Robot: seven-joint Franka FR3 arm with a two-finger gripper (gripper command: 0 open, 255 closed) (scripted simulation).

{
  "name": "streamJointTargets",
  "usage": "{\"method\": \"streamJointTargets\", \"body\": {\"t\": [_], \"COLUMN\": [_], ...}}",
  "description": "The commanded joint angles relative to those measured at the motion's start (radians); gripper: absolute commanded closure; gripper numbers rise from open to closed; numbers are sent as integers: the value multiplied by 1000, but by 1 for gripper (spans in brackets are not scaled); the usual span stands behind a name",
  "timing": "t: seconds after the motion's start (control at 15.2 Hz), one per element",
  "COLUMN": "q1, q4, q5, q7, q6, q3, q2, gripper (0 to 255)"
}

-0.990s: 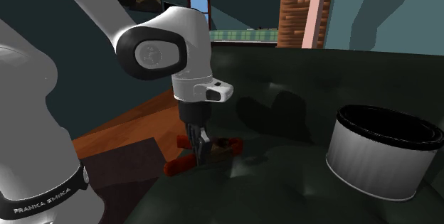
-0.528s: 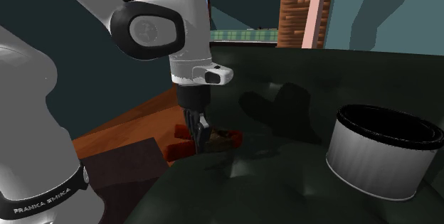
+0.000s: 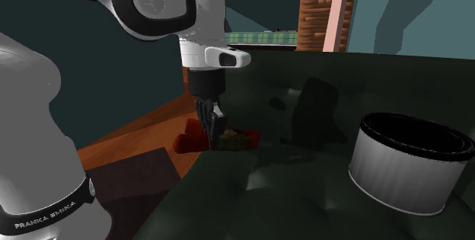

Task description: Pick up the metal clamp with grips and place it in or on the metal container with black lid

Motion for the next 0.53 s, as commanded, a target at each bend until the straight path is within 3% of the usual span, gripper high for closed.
{"method": "streamJointTargets", "body": {"t": [0.0,0.46], "q1": [4,10], "q4": [16,79], "q5": [7,24], "q7": [0,-8], "q6": [-45,-172], "q3": [6,19], "q2": [-28,-93], "gripper": [255,255]}}
